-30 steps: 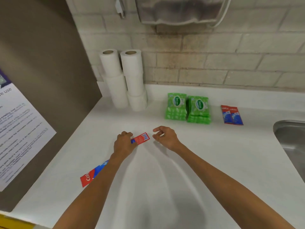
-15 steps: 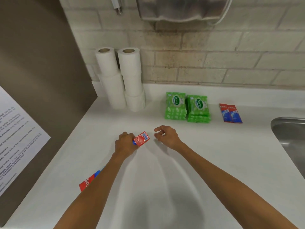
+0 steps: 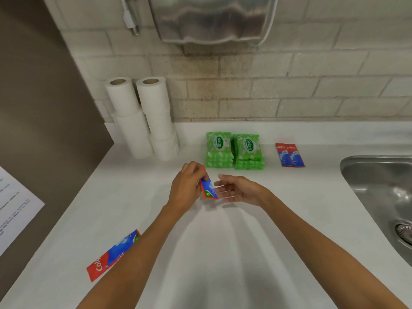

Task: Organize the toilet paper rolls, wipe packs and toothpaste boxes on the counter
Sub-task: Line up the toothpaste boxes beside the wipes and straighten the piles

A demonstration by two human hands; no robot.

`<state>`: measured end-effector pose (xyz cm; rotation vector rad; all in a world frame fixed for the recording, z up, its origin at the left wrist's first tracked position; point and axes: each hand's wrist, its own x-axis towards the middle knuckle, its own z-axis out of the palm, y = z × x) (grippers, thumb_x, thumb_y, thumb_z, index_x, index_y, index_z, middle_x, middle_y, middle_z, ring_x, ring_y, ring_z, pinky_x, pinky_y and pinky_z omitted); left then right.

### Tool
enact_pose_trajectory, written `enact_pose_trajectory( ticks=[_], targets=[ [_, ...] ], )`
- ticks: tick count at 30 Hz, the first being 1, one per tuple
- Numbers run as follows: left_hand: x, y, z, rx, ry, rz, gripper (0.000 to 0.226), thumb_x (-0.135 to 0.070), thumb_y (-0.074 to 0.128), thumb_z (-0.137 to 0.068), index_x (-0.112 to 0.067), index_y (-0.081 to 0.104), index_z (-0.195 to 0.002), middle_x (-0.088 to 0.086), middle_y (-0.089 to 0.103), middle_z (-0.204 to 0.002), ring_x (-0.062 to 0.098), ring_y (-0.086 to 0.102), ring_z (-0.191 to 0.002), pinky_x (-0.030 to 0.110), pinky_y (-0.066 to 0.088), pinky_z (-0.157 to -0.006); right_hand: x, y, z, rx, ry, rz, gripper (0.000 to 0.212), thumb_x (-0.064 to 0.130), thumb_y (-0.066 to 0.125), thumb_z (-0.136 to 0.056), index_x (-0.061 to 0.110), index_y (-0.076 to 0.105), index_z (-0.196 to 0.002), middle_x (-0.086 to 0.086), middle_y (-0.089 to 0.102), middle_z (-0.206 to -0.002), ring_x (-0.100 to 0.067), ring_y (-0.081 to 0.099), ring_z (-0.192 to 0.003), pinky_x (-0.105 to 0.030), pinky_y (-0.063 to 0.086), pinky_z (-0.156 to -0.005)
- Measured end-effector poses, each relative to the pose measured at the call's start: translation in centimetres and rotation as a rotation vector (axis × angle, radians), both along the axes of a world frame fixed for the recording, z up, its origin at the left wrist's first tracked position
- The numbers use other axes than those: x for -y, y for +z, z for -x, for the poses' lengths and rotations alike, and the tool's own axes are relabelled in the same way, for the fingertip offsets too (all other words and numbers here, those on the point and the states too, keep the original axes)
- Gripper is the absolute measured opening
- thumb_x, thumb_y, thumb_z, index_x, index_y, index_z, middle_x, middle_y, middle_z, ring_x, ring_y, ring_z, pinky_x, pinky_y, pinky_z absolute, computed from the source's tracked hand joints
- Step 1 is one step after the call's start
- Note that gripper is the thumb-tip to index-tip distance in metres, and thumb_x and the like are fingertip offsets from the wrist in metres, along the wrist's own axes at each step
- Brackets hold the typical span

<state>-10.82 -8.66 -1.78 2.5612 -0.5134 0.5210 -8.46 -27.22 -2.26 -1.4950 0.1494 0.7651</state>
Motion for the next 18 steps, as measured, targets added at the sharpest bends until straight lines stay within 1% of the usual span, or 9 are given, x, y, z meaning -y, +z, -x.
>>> enact_pose_trajectory(
  ticks=[2,3,5,7,10,14,16,18],
  targets=[
    [1.7,0.1,0.0,0.049,-0.028,0.023,0.022,0.008,0.067,-0.068,-0.010,0.067,-0.081,0.008,0.062,-0.094,0.023,0.059,-0.084,0.025,0.038,-0.053,1.5,0.3,0.5,-0.005,0.020,-0.065,0.022,0.033,0.058,-0.089,0.013,0.065,-0.097,0.000,0.070,-0.085,-0.009,0.068,-0.072,-0.021,0.054,-0.066],
    [2.6,0.1,0.0,0.044,-0.042,0.040,0.021,0.007,0.067,-0.069,-0.010,0.066,-0.082,0.008,0.061,-0.094,0.022,0.060,-0.084,0.026,0.039,-0.051,2.2,0.4,0.6,0.007,0.014,-0.085,0.019,0.029,0.058,-0.089,0.013,0.065,-0.096,-0.001,0.069,-0.085,-0.008,0.068,-0.071,-0.020,0.053,-0.064],
    [4.4,-0.2,0.0,0.021,-0.069,0.066,0.018,0.003,0.067,-0.073,-0.010,0.065,-0.085,0.009,0.060,-0.096,0.021,0.062,-0.084,0.029,0.045,-0.050,3.7,0.6,1.0,0.047,-0.001,-0.081,0.012,0.022,0.061,-0.088,0.013,0.065,-0.095,-0.001,0.069,-0.086,-0.006,0.067,-0.069,-0.018,0.053,-0.062],
    [5.9,-0.5,-0.1,0.008,-0.099,0.080,0.015,0.002,0.068,-0.076,-0.007,0.064,-0.088,0.011,0.059,-0.098,0.023,0.063,-0.085,0.033,0.050,-0.051,5.0,0.7,1.2,0.079,-0.030,-0.054,0.008,0.017,0.065,-0.085,0.013,0.065,-0.093,-0.001,0.068,-0.084,-0.004,0.066,-0.066,-0.017,0.053,-0.060],
    [8.9,-0.8,-0.2,-0.014,-0.136,0.089,0.015,0.000,0.062,-0.082,-0.004,0.063,-0.097,0.014,0.059,-0.104,0.025,0.064,-0.090,0.034,0.052,-0.055,7.9,0.7,1.6,0.105,-0.121,-0.028,0.008,0.012,0.068,-0.082,0.013,0.064,-0.089,-0.002,0.067,-0.082,-0.004,0.066,-0.061,-0.017,0.054,-0.057],
    [13.2,-1.2,-0.4,-0.089,-0.134,0.072,0.034,0.002,0.048,-0.086,-0.008,0.058,-0.116,0.008,0.057,-0.121,0.023,0.060,-0.100,0.035,0.051,-0.069,12.1,0.6,2.0,0.131,-0.225,0.029,0.010,0.012,0.069,-0.082,0.013,0.062,-0.090,-0.004,0.068,-0.086,-0.012,0.065,-0.072,-0.019,0.056,-0.061],
    [15.1,-1.4,-0.3,-0.111,-0.144,0.070,0.038,0.003,0.044,-0.085,-0.010,0.057,-0.118,0.005,0.056,-0.123,0.022,0.060,-0.099,0.032,0.048,-0.068,14.0,0.5,2.1,0.135,-0.263,0.035,0.010,0.011,0.067,-0.083,0.012,0.061,-0.091,-0.006,0.068,-0.089,-0.014,0.066,-0.076,-0.021,0.058,-0.065],
    [17.2,-1.6,-0.2,-0.128,-0.151,0.108,0.033,-0.001,0.044,-0.088,-0.010,0.056,-0.117,0.005,0.056,-0.122,0.020,0.060,-0.096,0.030,0.046,-0.067,16.0,0.3,2.2,0.143,-0.303,0.062,0.014,0.012,0.066,-0.084,0.009,0.060,-0.096,-0.008,0.067,-0.094,-0.015,0.066,-0.077,-0.024,0.056,-0.069]
  ],
)
